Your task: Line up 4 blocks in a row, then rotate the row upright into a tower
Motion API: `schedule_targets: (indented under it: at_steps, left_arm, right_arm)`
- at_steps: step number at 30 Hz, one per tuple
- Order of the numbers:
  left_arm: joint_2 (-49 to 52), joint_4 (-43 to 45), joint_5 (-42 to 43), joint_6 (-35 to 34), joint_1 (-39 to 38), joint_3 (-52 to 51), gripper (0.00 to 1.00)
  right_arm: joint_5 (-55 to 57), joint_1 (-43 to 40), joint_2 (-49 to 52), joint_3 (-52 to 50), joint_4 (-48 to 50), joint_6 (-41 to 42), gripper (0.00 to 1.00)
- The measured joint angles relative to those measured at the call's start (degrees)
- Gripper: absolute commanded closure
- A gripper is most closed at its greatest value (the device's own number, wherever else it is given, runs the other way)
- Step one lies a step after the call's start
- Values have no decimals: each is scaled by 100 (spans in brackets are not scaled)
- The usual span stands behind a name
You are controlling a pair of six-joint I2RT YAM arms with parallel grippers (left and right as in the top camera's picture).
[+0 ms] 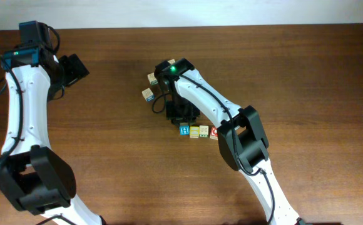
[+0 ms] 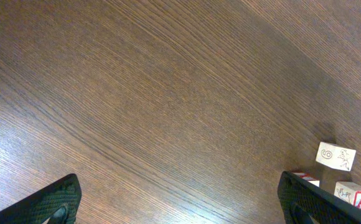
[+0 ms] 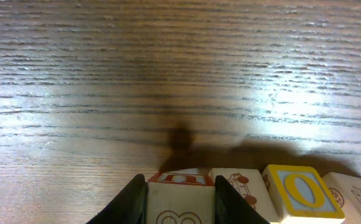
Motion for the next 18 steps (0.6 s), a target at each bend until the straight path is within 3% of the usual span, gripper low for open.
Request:
schedule_targets:
  at_steps: [7, 11, 14, 18]
  left_arm:
    - [0, 0, 0, 0, 0, 0, 1]
    - [0, -2, 0, 0, 0, 0, 1]
    - [0, -2, 0, 0, 0, 0, 1]
    - [0, 0, 0, 0, 0, 0, 1]
  right_arm:
    - [15, 15, 4, 9, -214, 42, 50]
    - [15, 15, 17, 234, -382, 35, 50]
    - [15, 2, 79, 927, -787, -92, 54]
    - [-476, -278, -17, 2830, -1246, -778, 60]
